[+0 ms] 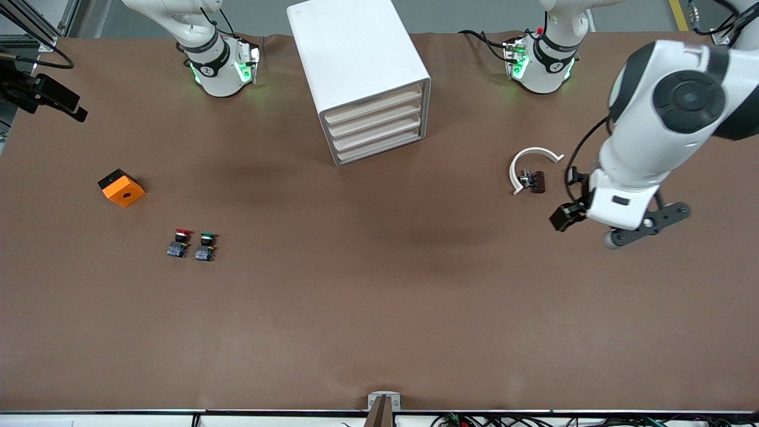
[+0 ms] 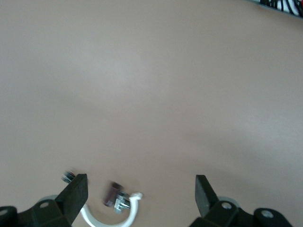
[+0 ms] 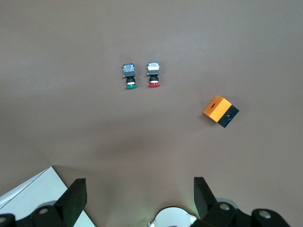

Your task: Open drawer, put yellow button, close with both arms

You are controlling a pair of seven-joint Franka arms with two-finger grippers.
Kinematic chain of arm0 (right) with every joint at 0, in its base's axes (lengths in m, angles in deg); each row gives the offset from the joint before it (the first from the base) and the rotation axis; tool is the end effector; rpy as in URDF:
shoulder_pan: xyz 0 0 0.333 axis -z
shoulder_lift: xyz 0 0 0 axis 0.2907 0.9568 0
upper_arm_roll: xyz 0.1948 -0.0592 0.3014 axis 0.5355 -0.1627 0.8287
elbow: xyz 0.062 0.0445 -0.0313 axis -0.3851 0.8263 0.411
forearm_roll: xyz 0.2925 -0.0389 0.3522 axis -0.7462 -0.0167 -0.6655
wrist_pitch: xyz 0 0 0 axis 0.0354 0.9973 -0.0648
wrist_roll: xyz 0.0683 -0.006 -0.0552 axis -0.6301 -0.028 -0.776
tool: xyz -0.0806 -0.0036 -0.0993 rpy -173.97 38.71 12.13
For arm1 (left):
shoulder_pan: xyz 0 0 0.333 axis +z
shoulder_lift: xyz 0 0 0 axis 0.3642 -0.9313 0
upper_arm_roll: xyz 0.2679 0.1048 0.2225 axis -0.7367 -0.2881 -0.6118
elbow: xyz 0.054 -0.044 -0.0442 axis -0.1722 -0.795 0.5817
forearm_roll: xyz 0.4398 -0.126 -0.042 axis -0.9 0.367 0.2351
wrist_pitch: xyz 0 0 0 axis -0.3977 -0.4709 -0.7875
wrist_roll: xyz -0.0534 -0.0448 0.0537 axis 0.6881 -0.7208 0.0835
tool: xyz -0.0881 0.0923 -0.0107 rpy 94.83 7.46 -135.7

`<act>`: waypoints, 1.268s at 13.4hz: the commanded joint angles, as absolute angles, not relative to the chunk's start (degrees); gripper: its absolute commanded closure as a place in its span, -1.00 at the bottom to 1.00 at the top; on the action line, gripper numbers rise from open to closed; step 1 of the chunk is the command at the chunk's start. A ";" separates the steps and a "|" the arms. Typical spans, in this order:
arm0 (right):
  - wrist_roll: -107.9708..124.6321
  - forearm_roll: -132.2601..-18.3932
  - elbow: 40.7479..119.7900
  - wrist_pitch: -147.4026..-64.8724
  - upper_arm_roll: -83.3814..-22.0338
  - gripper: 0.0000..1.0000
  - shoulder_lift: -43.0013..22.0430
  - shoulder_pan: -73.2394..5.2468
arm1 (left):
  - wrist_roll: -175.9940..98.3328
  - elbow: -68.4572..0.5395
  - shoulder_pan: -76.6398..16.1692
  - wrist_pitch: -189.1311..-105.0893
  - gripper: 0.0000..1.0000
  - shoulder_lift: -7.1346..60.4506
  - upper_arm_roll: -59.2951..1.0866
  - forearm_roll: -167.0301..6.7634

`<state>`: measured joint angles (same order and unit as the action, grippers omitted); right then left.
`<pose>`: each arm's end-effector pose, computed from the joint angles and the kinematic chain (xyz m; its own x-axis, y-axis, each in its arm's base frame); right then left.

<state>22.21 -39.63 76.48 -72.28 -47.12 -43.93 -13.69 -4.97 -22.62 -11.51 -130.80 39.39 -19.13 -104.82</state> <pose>0.5413 -0.0259 0.6934 0.9770 -0.2033 -0.0648 -0.2045 -0.9788 -0.0113 0.6857 -0.1637 0.5524 0.9363 0.3309 0.1179 0.3438 -0.9320 -0.1146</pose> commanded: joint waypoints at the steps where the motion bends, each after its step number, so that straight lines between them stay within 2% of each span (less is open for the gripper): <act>1: 21.71 -39.01 74.76 -71.20 -46.29 -1.00 -43.26 -12.59 | -16.23 -23.89 -14.14 -126.47 -1.00 47.16 -26.57 -100.49; 7: 21.71 -39.01 74.76 -71.20 -46.29 -1.00 -43.17 -12.68 | -36.90 -29.33 -18.99 -120.74 -1.00 58.59 -40.38 -88.96; 10: 21.63 -39.01 74.76 -71.29 -46.29 -1.00 -43.17 -12.68 | -40.36 -34.34 -19.78 -120.74 -1.00 63.78 -40.93 -88.86; 17: 21.71 -39.01 74.76 -71.29 -46.20 -1.00 -43.17 -12.68 | -40.10 -34.71 -19.87 -118.72 -1.00 65.46 -40.93 -88.86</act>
<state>22.21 -39.63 76.27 -72.26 -47.09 -43.89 -13.69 -39.44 -33.87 -19.95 -119.17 64.25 -40.44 -89.52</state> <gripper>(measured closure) 0.000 0.000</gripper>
